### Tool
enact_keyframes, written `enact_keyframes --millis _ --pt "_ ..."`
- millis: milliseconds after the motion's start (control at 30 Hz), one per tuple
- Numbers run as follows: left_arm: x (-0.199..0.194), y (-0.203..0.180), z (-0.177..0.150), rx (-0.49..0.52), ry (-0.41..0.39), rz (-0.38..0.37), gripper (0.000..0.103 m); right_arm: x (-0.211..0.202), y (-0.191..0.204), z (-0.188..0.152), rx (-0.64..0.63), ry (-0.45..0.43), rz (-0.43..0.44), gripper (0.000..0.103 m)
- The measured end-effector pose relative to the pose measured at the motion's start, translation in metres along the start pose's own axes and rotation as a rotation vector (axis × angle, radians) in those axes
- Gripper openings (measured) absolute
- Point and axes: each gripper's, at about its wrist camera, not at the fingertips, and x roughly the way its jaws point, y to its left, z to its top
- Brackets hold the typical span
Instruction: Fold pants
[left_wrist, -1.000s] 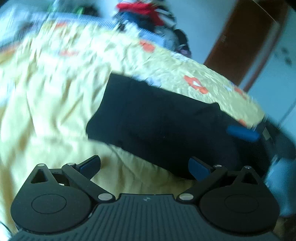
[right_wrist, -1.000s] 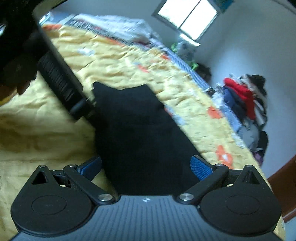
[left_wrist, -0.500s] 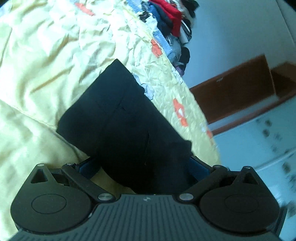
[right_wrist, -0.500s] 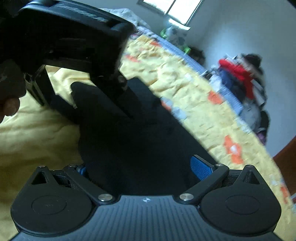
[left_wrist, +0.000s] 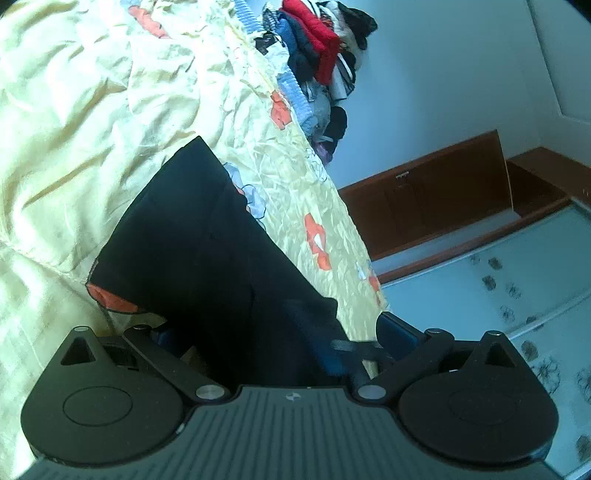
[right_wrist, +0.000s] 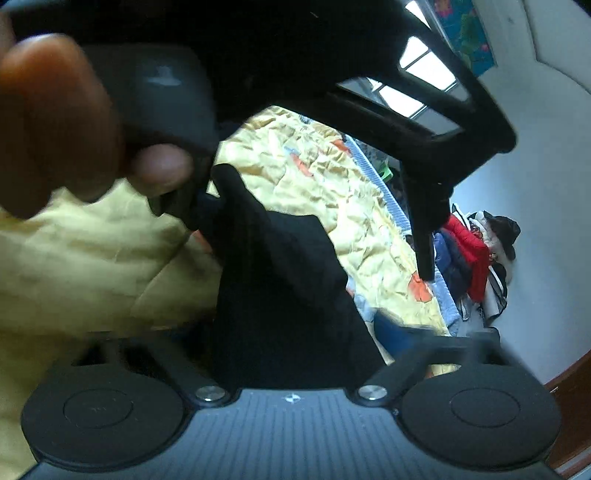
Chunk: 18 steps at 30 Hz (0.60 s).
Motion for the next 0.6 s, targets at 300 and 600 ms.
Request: enact_keyframes --millis 300,600 --pt "0.017 0.008 -0.001 0.004 -0.017 0.039 0.102 -0.001 -0.054 -0.014 0.408 -0.038 0.196 0.029" --pt "0.047 0.008 0.021 -0.063 -0.077 0.1 0.059 -0.008 -0.109 -0.047 0.722 -0.062 0.414 0.029"
